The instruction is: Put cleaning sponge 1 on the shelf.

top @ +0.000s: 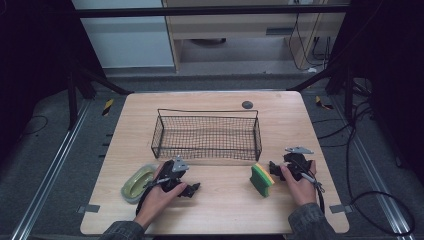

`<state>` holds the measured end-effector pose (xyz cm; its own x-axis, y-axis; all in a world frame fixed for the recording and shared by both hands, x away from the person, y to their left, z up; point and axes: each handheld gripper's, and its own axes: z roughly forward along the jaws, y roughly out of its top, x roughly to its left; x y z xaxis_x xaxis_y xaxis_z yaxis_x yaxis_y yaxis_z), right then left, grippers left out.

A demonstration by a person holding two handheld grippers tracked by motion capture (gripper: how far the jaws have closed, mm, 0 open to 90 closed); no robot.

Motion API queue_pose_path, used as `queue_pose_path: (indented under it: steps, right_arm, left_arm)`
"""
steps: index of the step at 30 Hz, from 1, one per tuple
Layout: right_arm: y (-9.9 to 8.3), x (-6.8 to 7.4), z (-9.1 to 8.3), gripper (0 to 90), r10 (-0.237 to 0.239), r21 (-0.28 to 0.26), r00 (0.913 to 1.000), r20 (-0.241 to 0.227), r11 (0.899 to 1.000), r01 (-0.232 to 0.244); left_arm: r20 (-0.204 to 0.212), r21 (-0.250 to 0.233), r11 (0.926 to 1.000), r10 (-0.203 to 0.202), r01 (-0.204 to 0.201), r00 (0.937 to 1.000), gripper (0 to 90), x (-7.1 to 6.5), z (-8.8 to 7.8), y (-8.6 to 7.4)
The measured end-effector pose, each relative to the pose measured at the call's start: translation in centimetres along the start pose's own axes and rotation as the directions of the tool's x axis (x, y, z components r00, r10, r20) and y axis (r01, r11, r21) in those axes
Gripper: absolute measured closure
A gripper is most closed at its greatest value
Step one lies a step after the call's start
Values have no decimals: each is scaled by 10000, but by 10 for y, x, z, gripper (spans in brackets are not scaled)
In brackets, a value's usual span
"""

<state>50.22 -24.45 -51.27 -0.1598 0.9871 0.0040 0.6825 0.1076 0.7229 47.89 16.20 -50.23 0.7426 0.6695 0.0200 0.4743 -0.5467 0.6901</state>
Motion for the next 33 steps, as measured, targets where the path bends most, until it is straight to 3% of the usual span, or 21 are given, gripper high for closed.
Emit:
queue_pose_path:
  steps: [2,5,8,10,14,20,26,33]
  right_arm:
    - [0,0,0,4,1,1,10000,-4,10000,-1]
    - [0,0,0,4,-26,1,10000,-16,10000,26]
    - [0,0,0,4,-19,4,10000,-5,10000,19]
    - [0,0,0,4,-38,-2,10000,7,10000,38]
    - [0,0,0,4,-48,-5,10000,14,10000,48]
    - [0,0,0,4,-38,2,10000,-20,10000,38]
    - [-3,-2,-3,4,-128,16,9998,-138,9999,128]
    - [-5,-4,-6,4,-258,7,9994,-236,9997,259]
  left_arm:
    - [120,-142,9999,-65,67,9999,38,0,-4,2]
    - [0,-469,9986,229,-229,9997,47,-3,-14,8]
    - [-63,-1461,9878,534,-537,9986,66,-5,-31,14]
    - [-413,-1666,9843,530,-592,9977,66,-2,-41,18]
    - [-436,-1418,9891,331,-389,9985,66,10,-53,26]
    - [-757,-577,9983,39,-83,9971,66,33,-73,39]
    - [-1344,199,9998,38,-12,9909,60,55,-98,44]
    - [-2171,763,9971,165,2,9760,58,67,-129,42]
